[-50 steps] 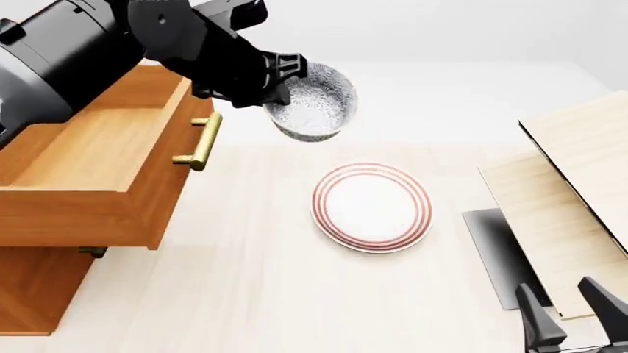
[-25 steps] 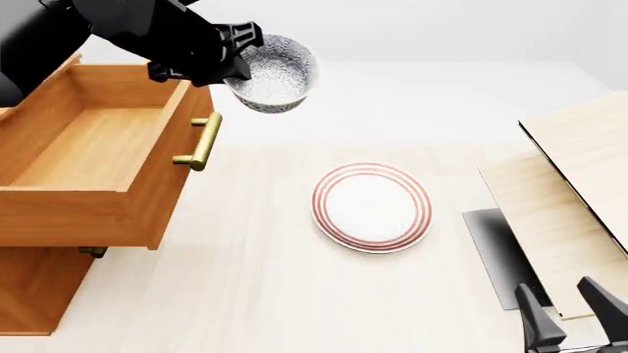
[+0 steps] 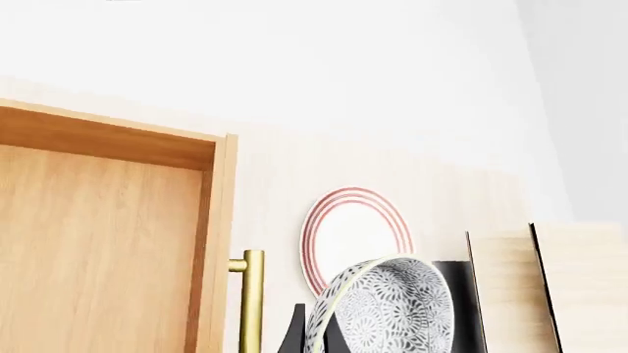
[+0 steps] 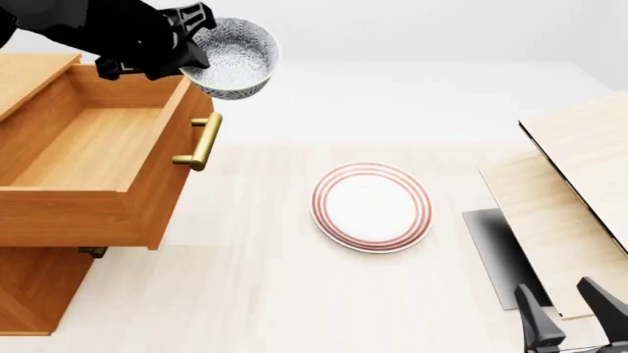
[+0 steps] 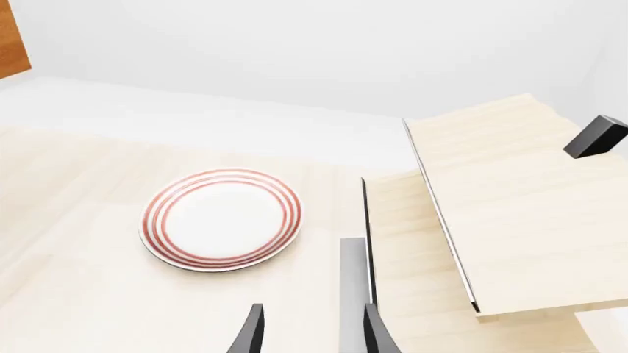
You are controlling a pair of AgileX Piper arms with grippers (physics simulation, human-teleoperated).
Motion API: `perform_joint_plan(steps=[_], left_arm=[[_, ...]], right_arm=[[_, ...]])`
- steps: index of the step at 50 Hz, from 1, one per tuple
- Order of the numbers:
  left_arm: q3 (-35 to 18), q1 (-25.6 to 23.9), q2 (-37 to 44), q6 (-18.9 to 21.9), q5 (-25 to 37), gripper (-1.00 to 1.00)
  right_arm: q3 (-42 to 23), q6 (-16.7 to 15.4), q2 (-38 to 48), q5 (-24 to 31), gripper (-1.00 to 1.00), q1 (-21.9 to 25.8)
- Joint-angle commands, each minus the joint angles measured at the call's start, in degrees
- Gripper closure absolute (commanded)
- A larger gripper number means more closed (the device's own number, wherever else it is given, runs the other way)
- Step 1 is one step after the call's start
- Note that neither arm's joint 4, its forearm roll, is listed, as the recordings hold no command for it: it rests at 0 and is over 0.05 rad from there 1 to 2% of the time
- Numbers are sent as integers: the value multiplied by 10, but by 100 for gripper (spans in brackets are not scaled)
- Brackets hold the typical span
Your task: Open the top drawer of the cabinet and put the bowl in it.
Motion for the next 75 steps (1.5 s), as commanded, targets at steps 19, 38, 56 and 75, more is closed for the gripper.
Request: perform_joint_plan(steps=[19,38,56,75], left_arm=[[91,69,-108,-42,-29,100],[167,106,-168,-68,-58,100],[232,152,-218,-95,-87,100],[280,198,-241,-105,-116,100]], right_arm=[[0,-2,-3,4,-100,1],[0,-2,2,0,-100,1],[0,-3,1,2,-100,2],[0,-4,1,3,-100,2]])
